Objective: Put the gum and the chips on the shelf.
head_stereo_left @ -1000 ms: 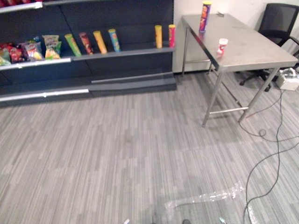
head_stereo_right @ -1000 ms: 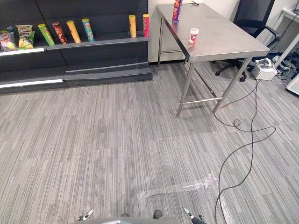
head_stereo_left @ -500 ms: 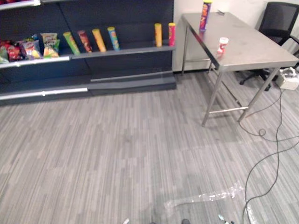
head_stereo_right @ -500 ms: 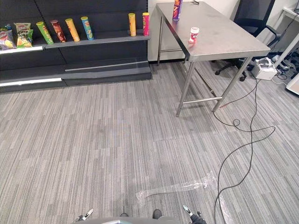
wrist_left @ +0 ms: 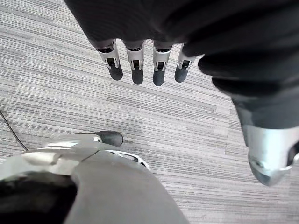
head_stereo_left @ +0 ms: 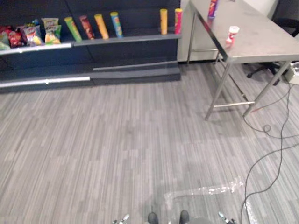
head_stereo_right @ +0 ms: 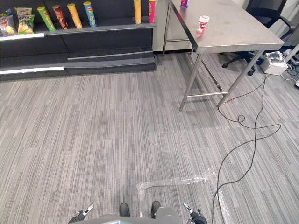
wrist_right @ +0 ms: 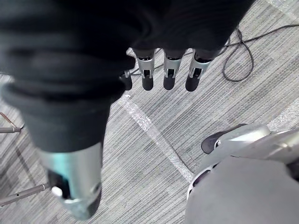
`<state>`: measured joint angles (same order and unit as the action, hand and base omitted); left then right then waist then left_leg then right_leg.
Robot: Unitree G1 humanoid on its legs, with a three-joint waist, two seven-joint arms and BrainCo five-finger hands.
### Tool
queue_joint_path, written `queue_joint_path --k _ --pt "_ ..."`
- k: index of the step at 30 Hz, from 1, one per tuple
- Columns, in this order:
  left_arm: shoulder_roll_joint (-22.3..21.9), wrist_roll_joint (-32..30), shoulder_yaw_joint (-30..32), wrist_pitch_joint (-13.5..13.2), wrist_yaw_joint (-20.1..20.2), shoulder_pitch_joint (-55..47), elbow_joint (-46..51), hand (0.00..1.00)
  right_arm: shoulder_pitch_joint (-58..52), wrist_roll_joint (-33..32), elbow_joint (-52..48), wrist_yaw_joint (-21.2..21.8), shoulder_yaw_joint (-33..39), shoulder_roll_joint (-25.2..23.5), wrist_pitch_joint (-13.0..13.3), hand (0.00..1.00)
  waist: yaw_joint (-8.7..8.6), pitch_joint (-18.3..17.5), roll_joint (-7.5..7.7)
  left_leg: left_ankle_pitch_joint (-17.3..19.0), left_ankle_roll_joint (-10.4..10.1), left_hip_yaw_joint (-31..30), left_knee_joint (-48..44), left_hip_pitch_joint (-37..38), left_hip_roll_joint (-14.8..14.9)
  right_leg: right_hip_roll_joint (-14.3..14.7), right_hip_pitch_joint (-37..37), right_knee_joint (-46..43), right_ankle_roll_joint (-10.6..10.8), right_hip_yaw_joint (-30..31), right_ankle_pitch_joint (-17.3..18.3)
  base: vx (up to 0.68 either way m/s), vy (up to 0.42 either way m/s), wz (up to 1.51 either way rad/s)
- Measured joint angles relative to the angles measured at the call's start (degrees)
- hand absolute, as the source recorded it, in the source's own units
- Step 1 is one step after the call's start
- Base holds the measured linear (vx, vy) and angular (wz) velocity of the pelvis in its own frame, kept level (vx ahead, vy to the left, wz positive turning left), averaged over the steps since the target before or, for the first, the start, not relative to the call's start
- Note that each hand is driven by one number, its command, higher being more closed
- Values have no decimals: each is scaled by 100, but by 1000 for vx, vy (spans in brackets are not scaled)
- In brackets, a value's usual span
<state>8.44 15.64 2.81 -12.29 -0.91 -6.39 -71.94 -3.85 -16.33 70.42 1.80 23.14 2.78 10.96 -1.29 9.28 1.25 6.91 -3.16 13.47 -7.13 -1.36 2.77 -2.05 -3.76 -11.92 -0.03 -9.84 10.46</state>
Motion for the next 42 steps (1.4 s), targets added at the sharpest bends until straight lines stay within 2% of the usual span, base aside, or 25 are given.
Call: queue_joint_path --k 1,3,6,10,12,14,15,16,18,19,21,23,25,26,27,28,30,32,34,36,37,39,40,41,42 --pt "19 1 29 2 7 6 47 0 1 -2 -6 1 4 -24 17 0 -7 73 26 191 -30 14 -995 -415 115 -24 61 -88 -40 -61 114 43 -115 26" --pt "-48 67 220 19 13 27 176 0 -23 -10 -16 -2 25 -31 23 0 21 254 25 205 -34 -25 -2466 -988 359 -26 280 -187 -103 -133 192 46 -78 16" --pt "-119 221 328 41 10 41 154 0 -14 -11 -59 -9 37 -19 23 0 1 355 -60 486 -63 -164 -3182 -1501 603 -17 549 -242 -153 -245 439 113 15 19" --pt "-149 241 329 33 18 75 162 0 83 -53 -99 -12 0 -9 22 0 20 369 -75 200 -82 -185 -1854 -1938 630 -220 621 -245 0 -156 651 194 124 -3" --pt "-165 242 315 30 3 55 163 0 150 -54 -173 -18 -178 83 24 0 63 399 -169 -417 -219 -354 -400 -1925 642 -286 738 -213 215 87 808 319 239 -41" --pt "-210 242 308 32 5 60 161 0 160 -61 -210 -26 -304 163 56 0 109 448 -287 -723 -286 -384 13 -1945 750 -275 864 -195 384 274 938 445 380 -61" --pt "-200 241 304 31 17 41 161 0 166 -61 -200 -32 -402 167 56 0 173 428 -249 -1191 -182 -323 -228 -1905 700 -431 994 -95 433 446 1022 565 417 -73" --pt "-94 241 304 19 22 44 162 0 227 -60 -175 -27 -403 46 59 0 213 378 -19 -1089 -1 -216 -456 -1899 495 -628 1118 86 367 628 973 581 375 -58" --pt "-34 240 298 -12 13 145 165 0 285 -58 -183 1 -398 -111 73 0 142 329 84 -830 159 -142 -674 -2030 342 -804 1053 148 392 841 587 443 250 -9" --pt "30 227 196 -11 14 183 151 0 328 -57 -164 7 -392 -185 70 0 148 293 137 -732 371 1 -841 -2034 216 -968 986 54 602 1096 271 464 311 4" --pt "31 227 185 -8 5 193 154 0 330 -54 -153 6 -363 -170 68 0 170 253 152 -554 596 142 -1106 -2005 100 -1083 884 -215 748 1327 -102 483 300 -15" --pt "31 227 181 -7 4 190 154 0 330 -51 -164 7 -338 -151 69 0 179 227 106 -366 704 237 -1148 -1788 70 -1090 570 -982 847 1542 -590 413 239 -26" --pt "60 226 68 -6 7 159 191 0 314 -51 -204 16 -328 -152 68 0 131 224 106 -111 789 297 -973 -1218 10 -1084 5 -2448 925 1512 -1747 382 226 -13" --pt "81 226 -10 -6 9 164 201 0 305 -48 -216 14 -323 -142 88 0 100 236 73 -26 811 282 -898 -1065 -4 -1096 -156 -2919 1017 1470 -1840 353 181 12" --pt "125 224 -111 -6 13 179 215 0 311 -49 -255 21 -324 -138 115 0 71 246 99 77 833 199 -768 -754 -80 -1108 -493 -3810 964 1279 -1561 273 110 19" --pt "130 223 -150 -7 12 181 234 0 309 -50 -272 19 -329 -135 120 0 60 250 95 77 833 165 -632 -549 -122 -1139 -623 -4123 941 1149 -1339 328 105 28" --pt "106 222 -268 -7 15 172 237 0 305 -49 -376 31 -383 -85 151 0 10 291 4 75 830 66 -113 251 -150 -1112 -951 -4491 621 364 -531 331 45 26" --pt "87 223 -250 -7 16 190 220 0 305 -51 -444 48 -386 -81 186 0 -33 294 -19 100 794 -56 132 612 -136 -1012 -1228 -3999 447 -72 -138 259 -42 30" --pt "67 219 -200 -2 38 224 184 0 300 -54 -448 58 -377 -40 182 0 -42 296 -39 302 600 -171 216 785 -44 -860 -1448 -2561 406 -386 -76 276 -159 47" --pt "10 213 10 1 79 220 182 0 278 -56 -443 55 -319 -39 176 0 -44 301 -45 468 434 -173 240 891 36 -767 -1497 -1513 460 -387 -204 323 -250 42" --pt "-73 213 257 -1 97 192 198 0 254 -54 -450 47 -279 -34 174 0 -34 317 -58 597 239 -188 308 1092 146 -702 -1494 -438 460 -334 -585 276 -225 25" --pt "-135 212 512 -2 120 137 197 0 220 -49 -453 49 -263 -37 173 0 -32 316 -40 854 -14 -198 292 1291 237 -708 -1469 256 488 -101 -890 364 -326 9" --pt "-222 212 678 2 122 132 185 0 197 -49 -456 56 -215 -43 163 0 -26 283 -46 1053 -158 -181 295 1504 357 -636 -1485 21 432 -100 -1407 457 -426 -2" --pt "-282 211 692 9 127 123 156 0 176 -46 -470 66 -176 7 162 0 -37 278 -171 1103 -221 -177 311 1581 472 -540 -1533 -214 399 -127 -1430 479 -411 -5" --pt "-438 210 767 21 136 148 149 0 110 -44 -486 77 -107 99 161 0 -18 236 -351 1107 -293 -174 292 1653 683 -352 -1643 -552 126 -239 -1157 406 -300 -11"
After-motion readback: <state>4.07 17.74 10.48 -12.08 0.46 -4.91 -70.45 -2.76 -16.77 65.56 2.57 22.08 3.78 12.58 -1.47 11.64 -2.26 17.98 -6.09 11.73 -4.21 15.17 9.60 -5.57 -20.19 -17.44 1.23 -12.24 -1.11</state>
